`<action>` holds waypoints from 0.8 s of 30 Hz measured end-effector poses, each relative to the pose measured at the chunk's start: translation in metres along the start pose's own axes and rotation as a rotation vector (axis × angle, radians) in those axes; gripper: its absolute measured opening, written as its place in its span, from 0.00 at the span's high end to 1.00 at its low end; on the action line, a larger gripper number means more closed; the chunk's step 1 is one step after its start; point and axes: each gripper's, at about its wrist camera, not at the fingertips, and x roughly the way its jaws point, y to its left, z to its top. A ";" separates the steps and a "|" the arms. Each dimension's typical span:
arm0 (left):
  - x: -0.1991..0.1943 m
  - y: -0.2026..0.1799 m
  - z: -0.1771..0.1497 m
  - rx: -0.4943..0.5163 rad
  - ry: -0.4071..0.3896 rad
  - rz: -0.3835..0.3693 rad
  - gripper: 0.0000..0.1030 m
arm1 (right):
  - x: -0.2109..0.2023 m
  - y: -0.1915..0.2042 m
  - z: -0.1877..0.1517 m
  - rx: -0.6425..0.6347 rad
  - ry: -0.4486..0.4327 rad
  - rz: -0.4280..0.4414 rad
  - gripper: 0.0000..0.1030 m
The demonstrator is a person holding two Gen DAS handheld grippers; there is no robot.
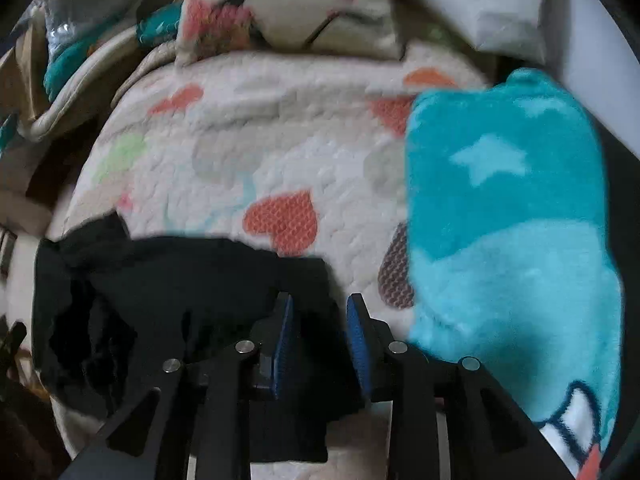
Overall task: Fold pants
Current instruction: 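Lay the pants flat on the quilt and open both grippers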
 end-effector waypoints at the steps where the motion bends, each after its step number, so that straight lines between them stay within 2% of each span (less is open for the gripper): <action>1: -0.001 0.002 0.001 -0.006 -0.006 0.011 0.61 | -0.005 0.006 0.000 0.009 -0.009 0.082 0.69; 3: 0.000 0.008 0.002 -0.031 -0.007 0.037 0.61 | -0.011 0.030 0.002 -0.005 -0.013 0.242 0.69; 5: 0.005 0.017 0.003 -0.071 0.013 0.057 0.61 | -0.013 0.070 0.000 -0.079 -0.010 0.362 0.69; 9: 0.013 0.036 0.004 -0.150 0.056 0.081 0.61 | -0.003 0.136 -0.010 -0.160 0.046 0.493 0.68; 11: 0.013 0.047 0.005 -0.197 0.063 0.087 0.61 | 0.008 0.159 -0.017 -0.179 0.086 0.507 0.68; 13: 0.015 0.053 0.005 -0.229 0.074 0.088 0.59 | 0.016 0.176 -0.029 -0.196 0.117 0.486 0.68; 15: 0.016 0.055 0.004 -0.239 0.086 0.078 0.59 | 0.023 0.184 -0.036 -0.203 0.141 0.487 0.89; 16: 0.017 0.054 0.003 -0.235 0.091 0.072 0.59 | 0.022 0.182 -0.040 -0.181 0.146 0.508 0.94; 20: 0.016 0.045 0.003 -0.203 0.080 0.061 0.57 | 0.017 0.161 -0.052 -0.065 0.156 0.551 0.94; 24: 0.030 0.031 -0.004 -0.125 0.148 0.080 0.53 | 0.021 0.148 -0.062 -0.052 0.168 0.477 0.92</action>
